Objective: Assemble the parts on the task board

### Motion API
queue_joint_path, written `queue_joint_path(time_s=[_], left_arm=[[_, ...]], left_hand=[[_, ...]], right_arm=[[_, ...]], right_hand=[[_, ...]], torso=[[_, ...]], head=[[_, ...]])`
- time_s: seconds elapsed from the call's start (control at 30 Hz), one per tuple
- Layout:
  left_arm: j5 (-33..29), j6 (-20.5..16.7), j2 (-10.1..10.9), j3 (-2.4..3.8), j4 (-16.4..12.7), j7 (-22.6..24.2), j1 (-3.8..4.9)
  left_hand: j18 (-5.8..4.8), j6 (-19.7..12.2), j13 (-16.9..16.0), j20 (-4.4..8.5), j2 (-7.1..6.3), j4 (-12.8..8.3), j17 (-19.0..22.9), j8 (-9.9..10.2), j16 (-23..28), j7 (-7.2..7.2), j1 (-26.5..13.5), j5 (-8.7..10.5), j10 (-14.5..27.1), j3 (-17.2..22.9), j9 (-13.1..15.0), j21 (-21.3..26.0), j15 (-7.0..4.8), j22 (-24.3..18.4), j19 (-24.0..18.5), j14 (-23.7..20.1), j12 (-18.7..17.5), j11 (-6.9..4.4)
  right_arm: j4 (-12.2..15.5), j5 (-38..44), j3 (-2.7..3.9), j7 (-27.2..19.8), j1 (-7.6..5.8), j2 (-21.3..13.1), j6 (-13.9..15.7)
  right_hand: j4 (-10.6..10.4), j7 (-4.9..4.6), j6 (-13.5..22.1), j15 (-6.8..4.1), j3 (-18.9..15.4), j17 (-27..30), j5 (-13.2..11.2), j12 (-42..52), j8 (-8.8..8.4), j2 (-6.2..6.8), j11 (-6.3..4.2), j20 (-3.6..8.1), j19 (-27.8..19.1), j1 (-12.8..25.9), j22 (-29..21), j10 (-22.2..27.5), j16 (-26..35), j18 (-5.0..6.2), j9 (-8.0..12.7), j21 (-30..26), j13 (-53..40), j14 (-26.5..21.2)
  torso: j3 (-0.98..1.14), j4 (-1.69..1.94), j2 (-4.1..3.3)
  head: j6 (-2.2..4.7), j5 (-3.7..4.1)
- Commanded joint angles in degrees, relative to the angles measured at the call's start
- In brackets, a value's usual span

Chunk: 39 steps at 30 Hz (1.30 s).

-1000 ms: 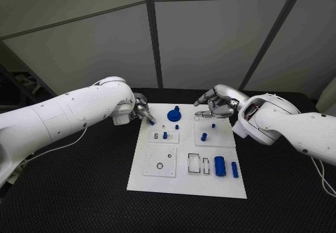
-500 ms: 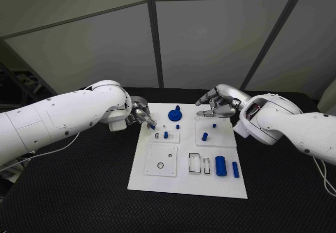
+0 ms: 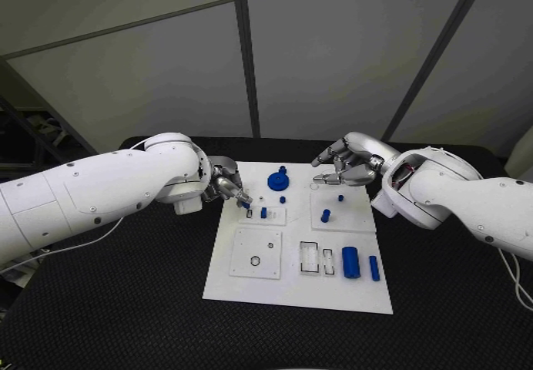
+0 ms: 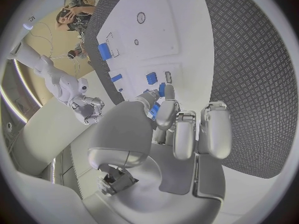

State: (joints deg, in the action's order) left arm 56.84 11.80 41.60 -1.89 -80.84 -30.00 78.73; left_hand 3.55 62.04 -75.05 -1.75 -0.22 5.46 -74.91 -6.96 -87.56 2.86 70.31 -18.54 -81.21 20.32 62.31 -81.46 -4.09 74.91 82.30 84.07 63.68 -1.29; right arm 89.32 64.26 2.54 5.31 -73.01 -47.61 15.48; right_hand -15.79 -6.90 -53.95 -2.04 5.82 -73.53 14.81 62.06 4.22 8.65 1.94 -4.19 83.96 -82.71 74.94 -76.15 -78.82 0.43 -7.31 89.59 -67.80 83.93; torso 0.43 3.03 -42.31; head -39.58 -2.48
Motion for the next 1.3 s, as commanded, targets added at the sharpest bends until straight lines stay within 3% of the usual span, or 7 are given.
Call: queue_joint_path(time_s=[0.03, 0.63, 1.3], left_arm=[[1.7, -0.6, -0.3, 0.03, -0.1, 0.4, -0.26], [3.7, 0.4, -1.1, -0.05, 0.0, 0.2, -1.37], [5.1, 1.5, -1.7, -0.09, 0.5, -0.1, -1.72]], left_hand=[[-0.54, 0.3, -2.3, -0.17, -0.02, -10.3, -13.1, -0.3, -0.4, 0.01, -0.7, -0.31, -0.3, 10.5, 0.1, -0.3, -0.49, 4.1, 0.4, 5.4, 0.2, 0.00], [-0.52, 0.3, -2.3, -0.16, -0.10, -10.3, -13.0, -0.3, -0.3, 0.00, -0.8, -0.37, -0.3, 10.6, 0.1, -0.3, -0.51, 4.1, 0.4, 5.4, 0.1, -0.02], [-0.50, 0.3, -2.2, -0.15, -0.14, -10.3, -13.0, -0.3, -0.3, -0.01, -0.8, -0.39, -0.2, 10.7, 0.2, -0.2, -0.51, 4.0, 0.3, 5.4, 0.0, -0.02]], right_arm=[[0.0, 0.1, 0.03, -0.3, -0.10, 0.1, -0.4], [0.0, 0.1, 0.03, -0.3, -0.10, 0.2, -0.5], [0.0, 0.1, 0.03, -0.3, -0.10, 0.2, -0.6]], right_hand=[[0.0, 0.08, -0.5, -0.43, 0.2, 0.0, 0.4, -0.2, -0.31, -0.02, -0.03, 0.29, 5.6, 0.0, 14.3, 0.1, 0.2, -0.21, 0.1, -0.2, 0.0, 2.3], [0.0, 0.08, -0.5, -0.43, 0.2, 0.0, 0.4, -0.2, -0.31, -0.02, -0.03, 0.29, 5.6, 0.0, 14.3, 0.1, 0.2, -0.21, 0.1, -0.2, 0.0, 2.3], [0.0, 0.08, -0.5, -0.43, 0.2, 0.0, 0.4, -0.2, -0.31, -0.02, -0.03, 0.29, 5.6, 0.0, 14.3, 0.1, 0.2, -0.21, 0.1, -0.2, 0.0, 2.3]], torso=[[0.01, -0.03, -0.01], [0.01, 0.05, 0.00], [0.03, 0.03, 0.00]], head=[[-0.12, -0.10], [-0.33, 0.01], [-0.40, -0.11]])
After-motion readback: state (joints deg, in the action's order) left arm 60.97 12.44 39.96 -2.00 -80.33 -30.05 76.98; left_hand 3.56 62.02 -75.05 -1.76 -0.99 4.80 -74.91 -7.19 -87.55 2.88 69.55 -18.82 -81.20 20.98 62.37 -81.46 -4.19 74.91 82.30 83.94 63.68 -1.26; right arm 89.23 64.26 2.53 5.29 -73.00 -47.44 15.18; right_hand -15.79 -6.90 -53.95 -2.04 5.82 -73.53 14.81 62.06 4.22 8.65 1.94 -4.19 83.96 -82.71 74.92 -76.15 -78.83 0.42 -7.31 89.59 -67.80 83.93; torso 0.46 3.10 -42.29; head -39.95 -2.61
